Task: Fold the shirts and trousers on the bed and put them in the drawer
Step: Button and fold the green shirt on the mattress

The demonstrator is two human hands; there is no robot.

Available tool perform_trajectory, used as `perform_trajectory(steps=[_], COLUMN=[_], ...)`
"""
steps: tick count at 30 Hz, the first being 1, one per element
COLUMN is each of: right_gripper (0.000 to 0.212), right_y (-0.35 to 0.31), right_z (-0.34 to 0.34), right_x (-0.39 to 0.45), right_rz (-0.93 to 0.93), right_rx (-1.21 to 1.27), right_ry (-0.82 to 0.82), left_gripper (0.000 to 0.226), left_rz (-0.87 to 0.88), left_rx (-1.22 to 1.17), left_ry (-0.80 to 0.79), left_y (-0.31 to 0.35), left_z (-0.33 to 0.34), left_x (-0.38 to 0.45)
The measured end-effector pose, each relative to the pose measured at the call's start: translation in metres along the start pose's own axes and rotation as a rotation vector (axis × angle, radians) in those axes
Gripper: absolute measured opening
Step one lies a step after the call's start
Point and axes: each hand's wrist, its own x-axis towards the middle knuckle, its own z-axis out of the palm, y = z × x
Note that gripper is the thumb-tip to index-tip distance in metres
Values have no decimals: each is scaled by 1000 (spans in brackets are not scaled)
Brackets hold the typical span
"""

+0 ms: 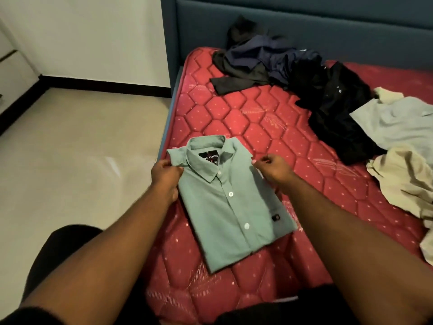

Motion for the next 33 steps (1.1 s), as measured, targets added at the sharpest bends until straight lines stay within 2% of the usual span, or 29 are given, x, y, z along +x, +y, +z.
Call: perform_trajectory(steps=[2,4,6,8,10,12,16,22,27,31,33], right_gripper=[37,36,33,23,13,19,19,15,25,21,28], right_y=[-8,-20,-31,-38,-38,-35,-47,-127,-162,-143,-133], right_z=[9,16,21,21,22,24,23,22,42,63,73], right_x=[30,48,60,66,67,65,74,186,312,371,386], right_rz=[81,141,199,250,226,177,84,-121,-144,-102,-108], right_rx=[124,220,229,226,374,601,793,787,698,528,490], right_ry=[-54,-121,-239,-336,-424,-438,-317,-151,17,164,226], left_gripper=[36,41,48,51,35,24,18,18,17,21,22], left_rz=[46,15,-125,-273,-329,-264,-18,309,409,447,477], left_rx=[-60,-90,-63,70,275,346,188,198,260,322,364], left_ry=[3,-15,-72,-193,-325,-370,-370,-213,-202,-205,-201], left_y=[8,15,22,32,41,43,54,129,162,134,119], left_z=[3,3,0,-6,-13,-13,5,80,150,175,176], left_x=[13,33,60,77,71,63,58,178,293,342,357])
